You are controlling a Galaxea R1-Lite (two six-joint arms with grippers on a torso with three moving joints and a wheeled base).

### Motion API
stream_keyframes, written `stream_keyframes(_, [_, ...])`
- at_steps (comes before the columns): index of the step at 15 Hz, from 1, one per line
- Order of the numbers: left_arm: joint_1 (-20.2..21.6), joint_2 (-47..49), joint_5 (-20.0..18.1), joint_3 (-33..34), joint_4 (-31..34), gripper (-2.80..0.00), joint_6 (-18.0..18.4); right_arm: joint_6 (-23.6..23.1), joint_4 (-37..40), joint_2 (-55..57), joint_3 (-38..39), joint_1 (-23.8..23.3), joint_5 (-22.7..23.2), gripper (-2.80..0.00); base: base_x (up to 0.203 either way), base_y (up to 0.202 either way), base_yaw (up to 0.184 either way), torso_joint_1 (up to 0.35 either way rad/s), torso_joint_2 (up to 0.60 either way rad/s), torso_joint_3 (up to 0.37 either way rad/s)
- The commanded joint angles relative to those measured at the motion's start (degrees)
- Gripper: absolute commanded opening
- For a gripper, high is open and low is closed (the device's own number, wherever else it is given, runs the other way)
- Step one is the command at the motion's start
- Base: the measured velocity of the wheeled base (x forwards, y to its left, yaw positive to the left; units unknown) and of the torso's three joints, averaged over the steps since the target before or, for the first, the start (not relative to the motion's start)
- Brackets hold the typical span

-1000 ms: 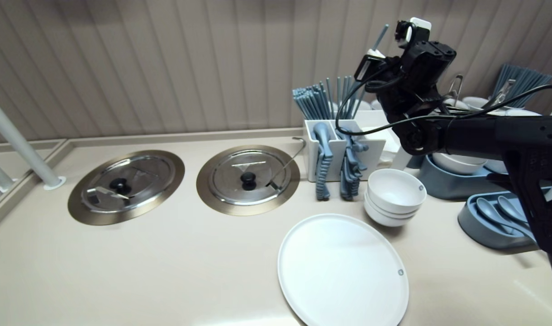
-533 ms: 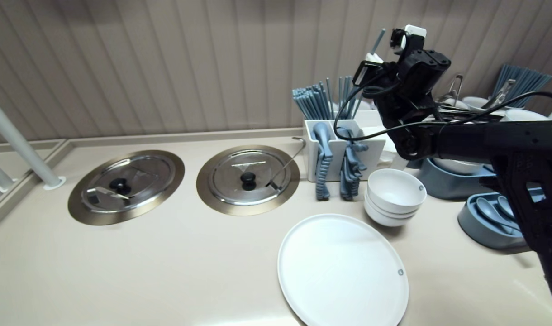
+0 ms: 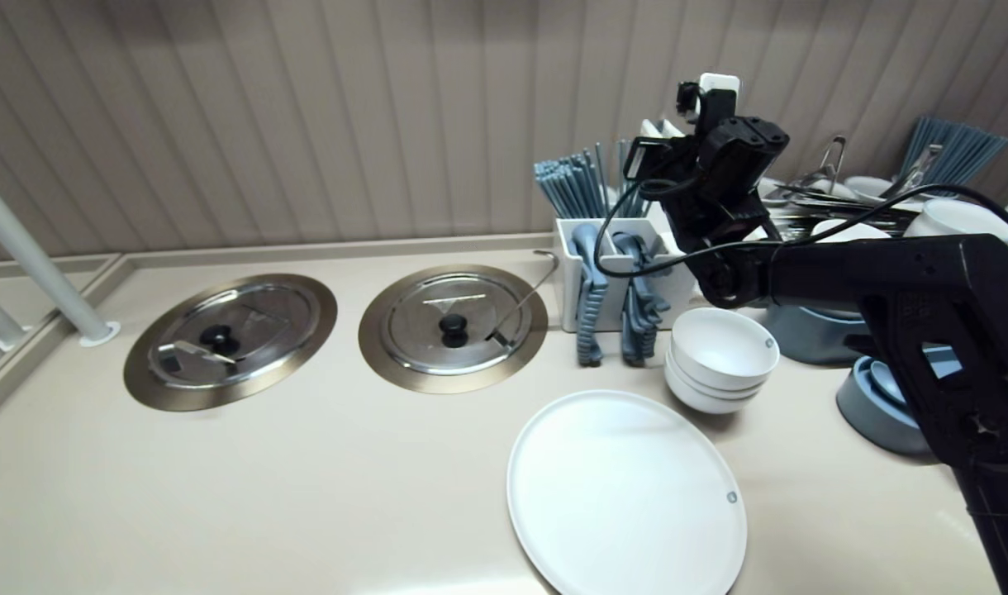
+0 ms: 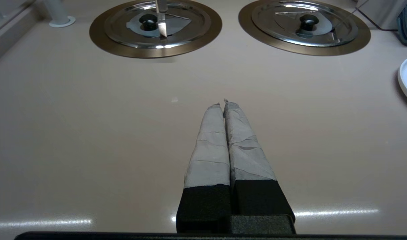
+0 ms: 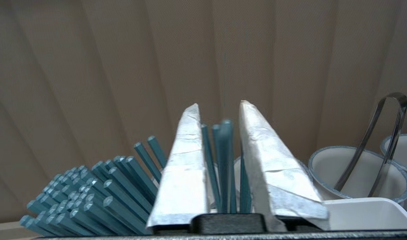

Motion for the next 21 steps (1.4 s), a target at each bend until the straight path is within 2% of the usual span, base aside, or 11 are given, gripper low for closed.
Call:
stream_keyframes(1, [0.0,0.0,0.0,0.4,0.0,-2.8,0.0,0.0,-0.3,0.0,0.0,0.1,-0.1,0.0,0.0,0.0,0.0,0.0,0.0,0.0])
stream_keyframes(9, [0.0,0.0,0.0,0.4,0.0,-2.8,0.0,0.1,-0.4,-2.1,0.0,0.1,-1.5,0.0,0.0,0.0,0.0,0.0,0.0,0.0])
stream_keyframes(12, [0.0,0.0,0.0,0.4,0.0,-2.8,0.0,0.7,0.5,-9.9,2.4,0.0,-2.7,0.0,0.0,0.0,0.0,0.0,0.0,0.0])
stream_keyframes(15, [0.0,0.0,0.0,0.4,0.0,-2.8,0.0,4.1,5.4,-18.6,8.2,0.1,-2.7,0.0,0.0,0.0,0.0,0.0,0.0,0.0])
stream_keyframes(17, [0.0,0.0,0.0,0.4,0.0,-2.8,0.0,5.7,14.9,-23.7,10.4,0.7,-2.6,0.0,0.0,0.0,0.0,0.0,0.0,0.0])
stream_keyframes(18, [0.0,0.0,0.0,0.4,0.0,-2.8,0.0,5.9,22.8,-25.8,10.6,1.0,-2.4,0.0,0.0,0.0,0.0,0.0,0.0,0.0])
stream_keyframes(21, [0.0,0.0,0.0,0.4,0.0,-2.8,0.0,8.4,52.9,-31.2,7.4,2.7,-0.4,0.0,0.0,0.0,0.0,0.0,0.0,0.0])
